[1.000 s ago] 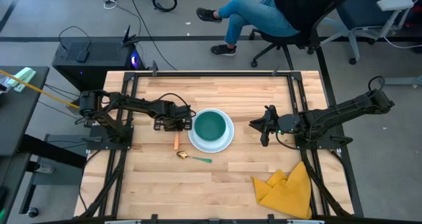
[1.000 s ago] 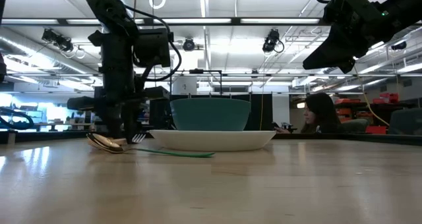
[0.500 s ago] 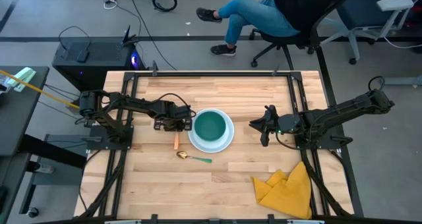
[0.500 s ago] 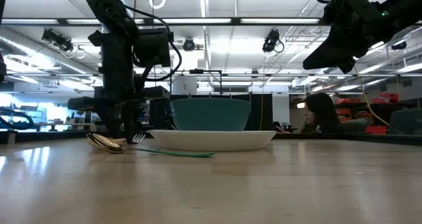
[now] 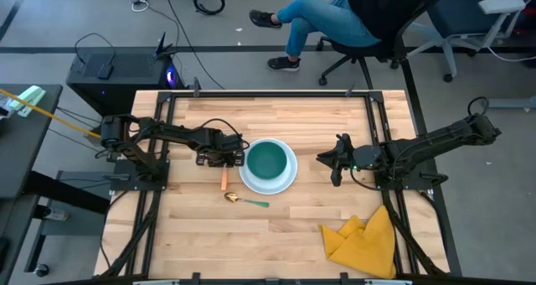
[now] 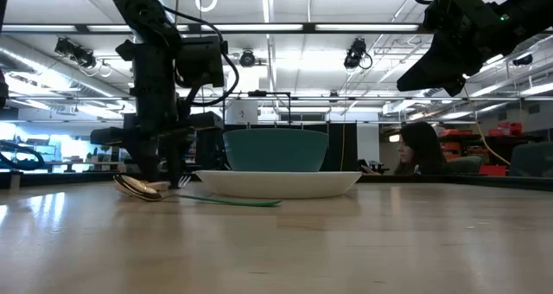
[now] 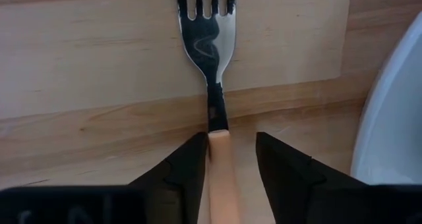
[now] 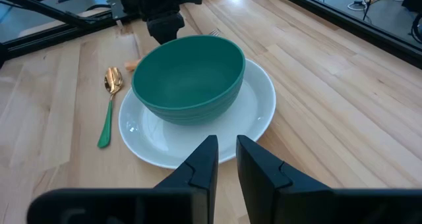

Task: Set table place
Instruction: Put the orange fork on the left of the white plate, then put the green spoon into the green bowl

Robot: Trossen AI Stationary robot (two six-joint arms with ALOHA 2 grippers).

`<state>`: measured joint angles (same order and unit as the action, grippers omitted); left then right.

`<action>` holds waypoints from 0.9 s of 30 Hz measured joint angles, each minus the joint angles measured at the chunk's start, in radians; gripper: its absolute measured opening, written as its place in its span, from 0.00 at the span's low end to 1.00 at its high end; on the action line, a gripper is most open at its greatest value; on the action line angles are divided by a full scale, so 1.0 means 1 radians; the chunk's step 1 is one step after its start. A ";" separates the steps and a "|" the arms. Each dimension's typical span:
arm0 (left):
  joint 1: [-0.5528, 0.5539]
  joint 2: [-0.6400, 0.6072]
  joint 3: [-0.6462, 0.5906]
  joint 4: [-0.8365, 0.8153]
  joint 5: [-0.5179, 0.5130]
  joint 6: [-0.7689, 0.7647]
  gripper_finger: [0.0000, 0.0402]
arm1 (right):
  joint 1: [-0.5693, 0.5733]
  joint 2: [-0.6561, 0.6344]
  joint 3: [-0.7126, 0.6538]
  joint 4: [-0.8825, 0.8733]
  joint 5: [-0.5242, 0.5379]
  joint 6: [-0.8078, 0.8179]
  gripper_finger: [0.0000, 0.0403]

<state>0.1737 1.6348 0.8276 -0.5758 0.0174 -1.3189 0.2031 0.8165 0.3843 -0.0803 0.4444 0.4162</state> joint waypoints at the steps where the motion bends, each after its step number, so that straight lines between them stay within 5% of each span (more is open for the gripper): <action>1: 0.000 0.000 0.000 0.000 0.000 0.004 0.37 | 0.000 0.000 0.000 0.000 0.000 0.000 0.16; 27: 0.000 -0.049 -0.006 -0.021 -0.011 0.031 0.42 | 0.000 0.000 0.000 0.000 0.000 0.000 0.16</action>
<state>0.1738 1.5854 0.8219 -0.5972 0.0063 -1.2882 0.2030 0.8165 0.3843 -0.0807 0.4445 0.4160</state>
